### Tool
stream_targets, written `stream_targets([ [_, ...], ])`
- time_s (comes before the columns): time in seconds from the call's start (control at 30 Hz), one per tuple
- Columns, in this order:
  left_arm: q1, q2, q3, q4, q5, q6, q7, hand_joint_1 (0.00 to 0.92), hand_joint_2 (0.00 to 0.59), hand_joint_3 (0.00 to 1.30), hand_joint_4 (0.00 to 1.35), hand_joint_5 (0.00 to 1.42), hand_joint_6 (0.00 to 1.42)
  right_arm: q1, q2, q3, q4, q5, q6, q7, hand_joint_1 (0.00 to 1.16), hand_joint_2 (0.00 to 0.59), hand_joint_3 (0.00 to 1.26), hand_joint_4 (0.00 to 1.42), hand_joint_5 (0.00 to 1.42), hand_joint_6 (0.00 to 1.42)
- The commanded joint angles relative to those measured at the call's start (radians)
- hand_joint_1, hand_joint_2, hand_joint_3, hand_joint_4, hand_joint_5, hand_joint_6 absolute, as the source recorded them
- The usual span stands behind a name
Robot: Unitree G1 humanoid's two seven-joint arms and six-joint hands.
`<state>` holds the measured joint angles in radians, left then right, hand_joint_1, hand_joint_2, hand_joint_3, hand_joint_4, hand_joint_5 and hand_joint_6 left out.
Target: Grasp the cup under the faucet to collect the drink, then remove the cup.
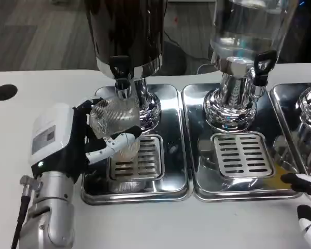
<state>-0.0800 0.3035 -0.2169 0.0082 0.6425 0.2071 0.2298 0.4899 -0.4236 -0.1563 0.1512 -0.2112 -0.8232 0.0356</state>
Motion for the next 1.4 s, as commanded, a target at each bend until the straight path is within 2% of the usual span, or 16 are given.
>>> stream_targets([
  [0.03, -0.003, -0.001, -0.002, -0.006, 0.012, -0.017, 0.000, 0.388, 0.119, 0.41, 0.43, 0.66, 0.94, -0.006, 0.002, 0.000, 0.005, 0.003, 0.007, 0.007, 0.53, 0.509, 0.30, 0.21, 0.26, 0.21],
  [1.07, 0.006, 0.001, -0.053, 0.058, 0.040, 0.013, -0.034, 0.361, 0.108, 0.41, 0.42, 0.64, 0.92, -0.003, 0.003, 0.005, 0.029, 0.008, -0.018, 0.003, 0.53, 0.509, 0.30, 0.21, 0.26, 0.23],
  [1.27, 0.014, 0.001, -0.052, 0.055, 0.053, 0.020, -0.037, 0.208, 0.038, 0.33, 0.37, 0.61, 0.89, 0.001, 0.002, 0.004, 0.033, 0.010, -0.025, 0.003, 0.53, 0.509, 0.30, 0.21, 0.27, 0.23],
  [1.4, 0.020, 0.005, -0.049, 0.041, 0.058, 0.027, -0.037, 0.113, 0.019, 0.29, 0.34, 0.59, 0.87, 0.001, 0.001, 0.005, 0.037, 0.008, -0.029, 0.003, 0.53, 0.509, 0.30, 0.21, 0.27, 0.23],
])
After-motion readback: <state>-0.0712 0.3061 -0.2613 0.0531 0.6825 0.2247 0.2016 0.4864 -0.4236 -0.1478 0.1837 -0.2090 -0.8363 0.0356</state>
